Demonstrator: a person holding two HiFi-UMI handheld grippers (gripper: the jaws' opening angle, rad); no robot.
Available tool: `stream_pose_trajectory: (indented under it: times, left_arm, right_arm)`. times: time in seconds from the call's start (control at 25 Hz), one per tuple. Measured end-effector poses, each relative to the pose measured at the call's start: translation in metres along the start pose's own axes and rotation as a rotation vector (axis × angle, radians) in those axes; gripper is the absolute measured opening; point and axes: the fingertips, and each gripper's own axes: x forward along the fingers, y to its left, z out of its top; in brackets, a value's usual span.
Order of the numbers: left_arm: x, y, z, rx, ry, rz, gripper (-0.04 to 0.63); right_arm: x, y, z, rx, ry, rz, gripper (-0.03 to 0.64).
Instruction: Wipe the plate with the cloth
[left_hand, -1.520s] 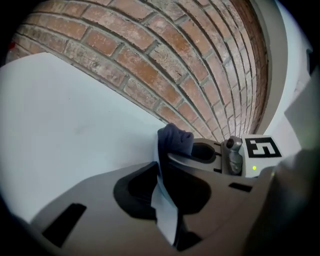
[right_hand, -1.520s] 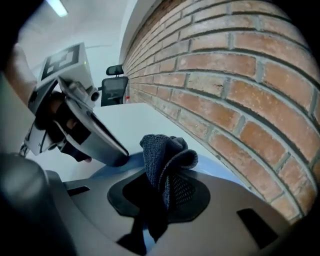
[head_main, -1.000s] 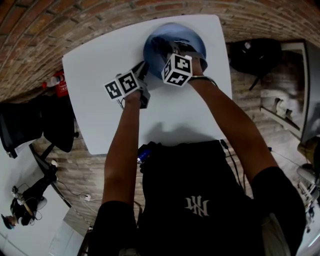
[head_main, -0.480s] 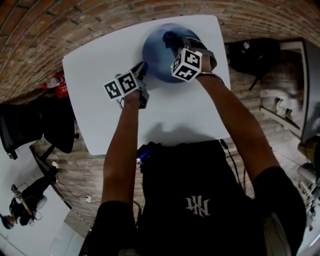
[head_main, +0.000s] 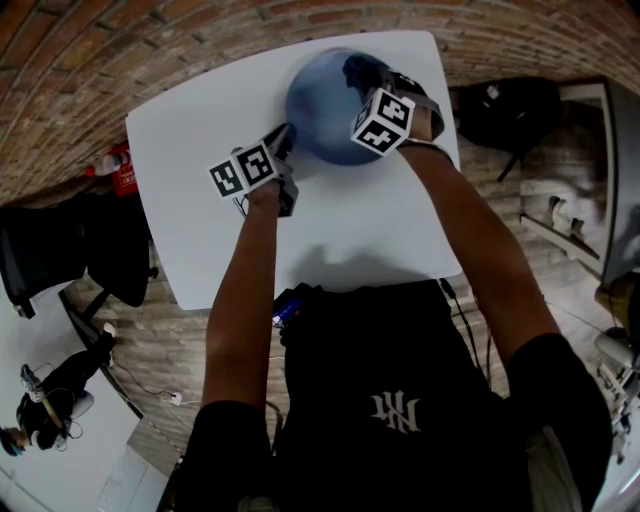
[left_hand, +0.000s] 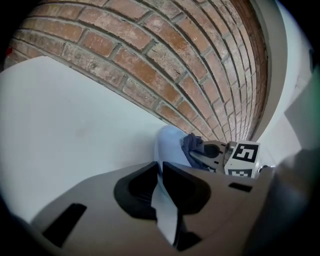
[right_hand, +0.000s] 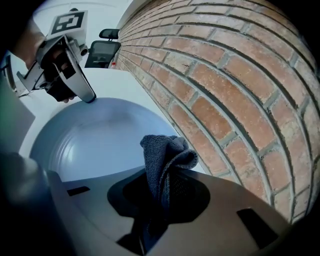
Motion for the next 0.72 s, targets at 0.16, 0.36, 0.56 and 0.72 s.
stream_pose_trajectory:
  times: [0.16,0.36,0.56,0.72]
  left_arm:
    - [0.001,0.0,0.0,0.001,0.001,0.003,0.037]
    - [0.0,0.001,0.0,-0.002,0.003,0.003,0.035]
    - [0.0,0.0,0.0,-0.009,0.002,0.003,0.035]
    - [-0.001,0.0,-0.002,-0.013,0.003,0.003,0.035]
  right_arm:
    - [-0.003,-0.011,-0.005,0.027,0.014,-0.028,0.084]
    - [-0.004,-0.017,-0.014,0.036,0.046,-0.067,0.084]
    - [-0.004,-0.019,-0.015,0.112,0.044,-0.05,0.084]
    - [-0.009,-0.022,-0.008,0.23,-0.017,-0.002,0.086]
